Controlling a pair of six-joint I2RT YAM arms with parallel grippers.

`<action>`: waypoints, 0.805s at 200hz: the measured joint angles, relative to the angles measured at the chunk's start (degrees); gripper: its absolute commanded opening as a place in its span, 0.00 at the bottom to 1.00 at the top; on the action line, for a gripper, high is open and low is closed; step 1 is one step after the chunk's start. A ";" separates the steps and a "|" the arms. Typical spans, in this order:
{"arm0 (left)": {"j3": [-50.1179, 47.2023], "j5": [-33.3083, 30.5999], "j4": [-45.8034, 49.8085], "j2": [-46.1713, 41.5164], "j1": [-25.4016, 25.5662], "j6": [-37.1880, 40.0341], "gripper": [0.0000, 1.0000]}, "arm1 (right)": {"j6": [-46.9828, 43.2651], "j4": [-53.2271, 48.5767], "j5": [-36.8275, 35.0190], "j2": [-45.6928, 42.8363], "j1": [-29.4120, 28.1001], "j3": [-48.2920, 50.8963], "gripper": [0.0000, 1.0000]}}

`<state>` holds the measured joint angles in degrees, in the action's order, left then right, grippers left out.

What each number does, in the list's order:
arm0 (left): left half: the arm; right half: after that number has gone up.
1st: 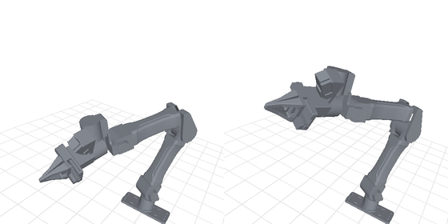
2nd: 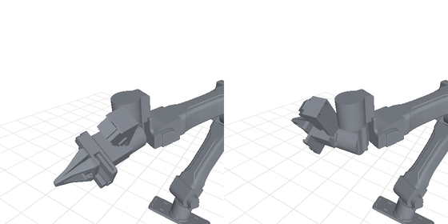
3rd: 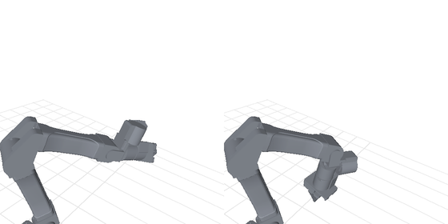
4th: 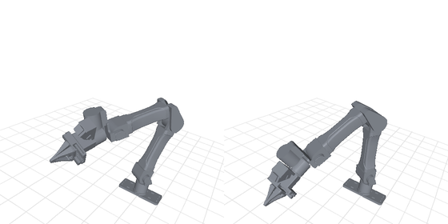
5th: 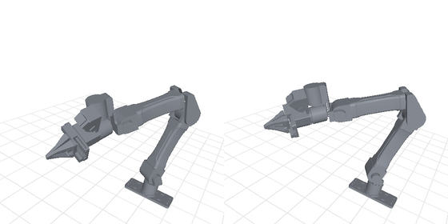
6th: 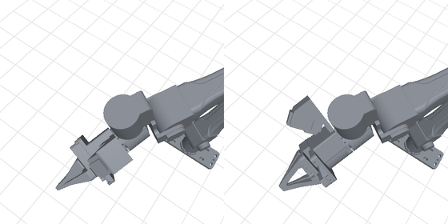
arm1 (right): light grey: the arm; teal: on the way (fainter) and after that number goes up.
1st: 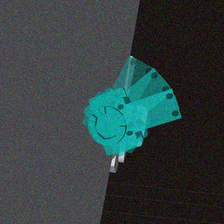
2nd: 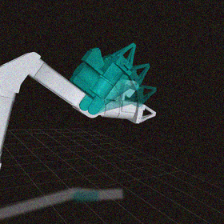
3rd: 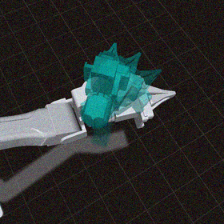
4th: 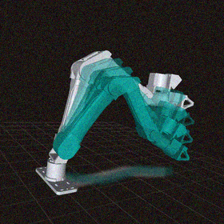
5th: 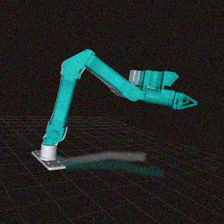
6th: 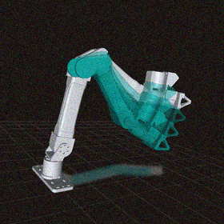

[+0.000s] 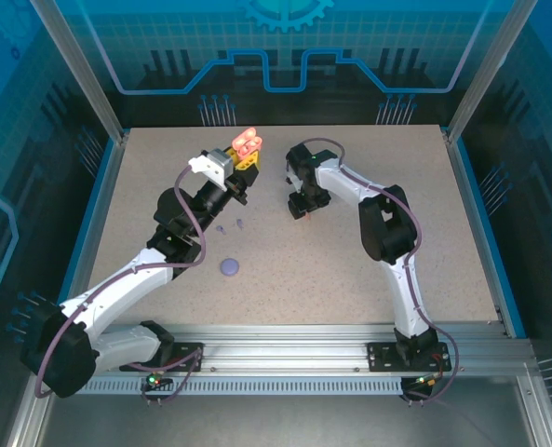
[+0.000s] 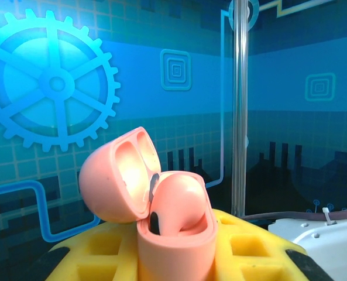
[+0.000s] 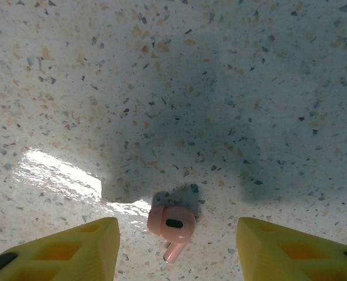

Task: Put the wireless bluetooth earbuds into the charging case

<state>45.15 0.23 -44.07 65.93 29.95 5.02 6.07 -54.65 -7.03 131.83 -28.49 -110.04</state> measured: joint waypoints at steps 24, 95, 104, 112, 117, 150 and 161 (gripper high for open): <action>0.00 0.00 0.11 0.00 0.00 -0.11 0.00 | -0.17 0.02 -0.09 0.02 0.00 0.00 0.52; 0.00 0.00 0.13 0.02 0.00 -0.11 0.00 | -0.74 0.04 -0.09 1.73 -0.11 0.00 0.49; 0.00 0.00 0.13 0.02 0.00 -0.11 0.00 | -0.81 0.04 -0.13 1.73 -0.24 0.00 0.47; 0.00 0.00 0.13 0.02 0.00 -0.11 0.00 | -1.05 0.07 -0.28 1.75 -0.37 0.00 0.46; 0.00 0.00 0.11 0.02 0.00 -0.11 0.00 | -1.03 0.07 -0.28 1.81 -0.44 0.00 0.46; 0.00 0.00 0.13 0.02 0.00 -0.11 0.00 | -1.22 0.09 -0.50 1.84 -0.81 -0.02 0.42; 0.00 0.00 0.15 0.02 0.00 -0.11 0.00 | -1.22 0.09 -0.50 1.86 -0.83 -0.02 0.42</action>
<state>45.15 0.23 -43.92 65.95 29.95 4.91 4.84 -54.57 -7.53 133.69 -29.32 -110.06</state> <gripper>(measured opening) 0.231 0.424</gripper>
